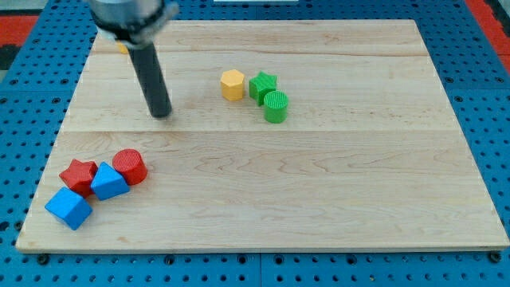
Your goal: Push the green star towards top left
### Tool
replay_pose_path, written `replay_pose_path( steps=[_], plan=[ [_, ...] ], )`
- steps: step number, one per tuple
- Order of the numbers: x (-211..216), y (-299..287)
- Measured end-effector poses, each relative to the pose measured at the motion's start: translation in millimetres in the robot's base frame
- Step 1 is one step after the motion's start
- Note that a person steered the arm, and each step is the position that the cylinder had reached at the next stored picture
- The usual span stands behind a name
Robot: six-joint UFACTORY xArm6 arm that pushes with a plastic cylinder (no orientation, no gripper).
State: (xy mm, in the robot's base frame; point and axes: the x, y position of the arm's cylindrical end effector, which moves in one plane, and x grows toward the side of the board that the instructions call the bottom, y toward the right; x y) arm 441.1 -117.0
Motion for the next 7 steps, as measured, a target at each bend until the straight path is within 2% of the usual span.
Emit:
replay_pose_path(
  steps=[1, 2, 3, 4, 7],
  plan=[
    [13.5, 61.7],
    [22.0, 99.0],
    [24.0, 107.0],
    [25.1, 153.4],
    [25.7, 202.1]
  ],
)
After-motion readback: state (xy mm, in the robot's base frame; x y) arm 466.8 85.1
